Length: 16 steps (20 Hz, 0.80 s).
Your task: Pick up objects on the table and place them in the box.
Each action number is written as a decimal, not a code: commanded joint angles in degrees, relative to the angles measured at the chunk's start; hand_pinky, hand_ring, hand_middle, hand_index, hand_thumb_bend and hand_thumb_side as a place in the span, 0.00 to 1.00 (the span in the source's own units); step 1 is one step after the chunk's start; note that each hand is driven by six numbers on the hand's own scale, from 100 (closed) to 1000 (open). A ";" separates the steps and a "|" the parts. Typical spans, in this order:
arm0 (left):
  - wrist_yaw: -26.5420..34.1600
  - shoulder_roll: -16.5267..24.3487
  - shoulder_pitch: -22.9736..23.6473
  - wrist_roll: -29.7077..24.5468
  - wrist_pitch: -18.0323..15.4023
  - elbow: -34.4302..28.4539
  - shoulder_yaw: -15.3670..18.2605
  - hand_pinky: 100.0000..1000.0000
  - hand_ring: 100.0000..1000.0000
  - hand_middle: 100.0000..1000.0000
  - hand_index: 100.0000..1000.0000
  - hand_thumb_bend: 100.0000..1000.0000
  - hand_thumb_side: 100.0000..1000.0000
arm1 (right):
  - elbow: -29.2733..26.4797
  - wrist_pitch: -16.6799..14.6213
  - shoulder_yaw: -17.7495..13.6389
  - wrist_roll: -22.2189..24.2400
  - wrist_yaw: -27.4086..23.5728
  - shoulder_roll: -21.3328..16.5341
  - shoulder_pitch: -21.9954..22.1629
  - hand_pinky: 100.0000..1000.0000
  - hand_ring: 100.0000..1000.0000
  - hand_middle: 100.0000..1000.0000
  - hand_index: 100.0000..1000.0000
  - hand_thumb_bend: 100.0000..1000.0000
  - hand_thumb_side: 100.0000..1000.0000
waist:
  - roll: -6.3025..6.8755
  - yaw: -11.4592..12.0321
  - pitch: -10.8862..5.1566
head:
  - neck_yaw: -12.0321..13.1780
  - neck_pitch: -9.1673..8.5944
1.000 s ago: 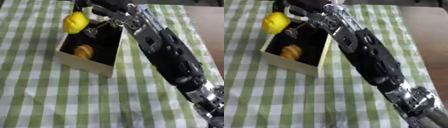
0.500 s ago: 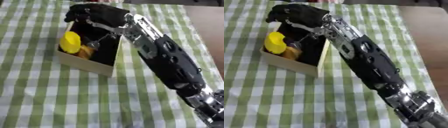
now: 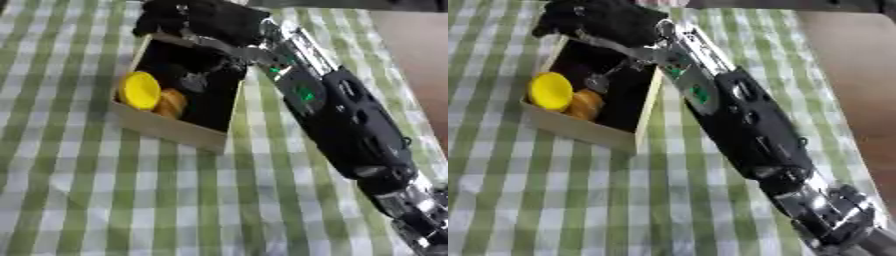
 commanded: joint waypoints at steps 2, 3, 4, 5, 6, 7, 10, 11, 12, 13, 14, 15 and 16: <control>-0.16 0.86 0.05 0.22 0.09 -0.90 0.59 0.63 0.78 0.73 0.81 0.18 0.56 | -11.38 7.20 -4.93 -1.15 -16.25 -7.72 1.03 0.89 0.93 0.81 0.90 0.00 0.00 | 0.49 -0.62 -1.45 | 1.51 0.42; -0.27 0.97 0.17 0.32 0.10 -0.90 0.69 0.63 0.78 0.73 0.81 0.18 0.56 | -14.37 8.94 -6.34 -1.61 -20.45 -10.07 2.09 0.89 0.92 0.80 0.89 0.00 0.00 | 0.54 -0.92 -1.51 | 1.99 0.43; -0.39 1.08 0.28 0.40 0.12 -0.90 0.78 0.63 0.78 0.73 0.81 0.18 0.56 | -17.41 10.47 -7.85 -2.35 -24.17 -12.61 3.42 0.88 0.91 0.80 0.88 0.00 0.00 | 0.58 -1.21 -1.56 | 2.45 0.43; -0.51 1.19 0.42 0.50 0.16 -0.90 0.89 0.63 0.78 0.73 0.81 0.18 0.56 | -20.41 11.84 -9.50 -3.41 -27.15 -15.38 5.15 0.87 0.90 0.79 0.87 0.00 0.00 | 0.66 -1.54 -1.59 | 2.95 0.42; -0.63 1.27 0.55 0.61 0.19 -0.90 0.97 0.63 0.78 0.73 0.81 0.18 0.56 | -23.01 13.06 -11.06 -4.71 -29.54 -17.94 6.99 0.87 0.89 0.78 0.86 0.00 0.00 | 0.74 -1.84 -1.61 | 3.39 0.41; -0.75 1.35 0.67 0.69 0.22 -0.90 1.03 0.63 0.78 0.73 0.81 0.17 0.56 | -24.42 13.51 -12.52 -6.32 -31.50 -20.38 8.80 0.86 0.88 0.77 0.85 0.00 0.00 | 0.86 -2.14 -1.62 | 3.80 0.40; -1.04 1.51 0.84 0.88 0.15 -0.90 1.17 0.63 0.78 0.73 0.81 0.17 0.56 | -25.61 11.75 -16.38 -11.45 -35.83 -25.89 14.29 0.85 0.84 0.75 0.84 0.00 0.00 | 1.25 -2.78 -1.53 | 4.59 0.33; -1.16 1.63 0.93 0.97 0.12 -0.90 1.27 0.63 0.78 0.73 0.81 0.17 0.56 | -25.69 10.57 -17.77 -13.17 -36.95 -27.43 16.62 0.85 0.84 0.75 0.84 0.00 0.00 | 1.42 -3.05 -1.44 | 5.05 0.29; -1.28 1.73 0.98 1.09 0.07 -0.90 1.37 0.63 0.78 0.73 0.81 0.17 0.56 | -25.74 9.08 -19.22 -14.97 -38.02 -28.78 19.16 0.85 0.83 0.75 0.84 0.00 0.00 | 1.54 -3.26 -1.35 | 5.44 0.26; -1.39 1.79 1.02 1.25 0.00 -0.90 1.51 0.63 0.78 0.73 0.81 0.17 0.56 | -25.75 7.55 -20.66 -16.76 -38.86 -29.83 21.90 0.85 0.83 0.75 0.84 0.00 0.00 | 1.64 -3.50 -1.25 | 5.83 0.21; -1.48 1.84 1.03 1.40 -0.04 -0.90 1.61 0.63 0.78 0.73 0.81 0.17 0.56 | -25.76 5.94 -21.84 -18.38 -39.59 -30.58 24.33 0.86 0.83 0.75 0.84 0.00 0.00 | 1.70 -3.64 -1.17 | 6.05 0.19; -1.58 1.90 1.06 1.54 -0.08 -0.90 1.71 0.63 0.78 0.73 0.81 0.17 0.56 | -25.77 4.26 -22.99 -19.96 -40.27 -31.02 26.92 0.86 0.83 0.75 0.84 0.00 0.00 | 1.79 -3.86 -1.05 | 6.38 0.17; -1.69 1.95 1.10 1.66 -0.11 -0.90 1.79 0.63 0.78 0.73 0.81 0.17 0.56 | -25.77 2.49 -24.07 -21.56 -40.88 -31.23 29.29 0.87 0.84 0.75 0.84 0.00 0.00 | 1.87 -4.02 -0.97 | 6.63 0.17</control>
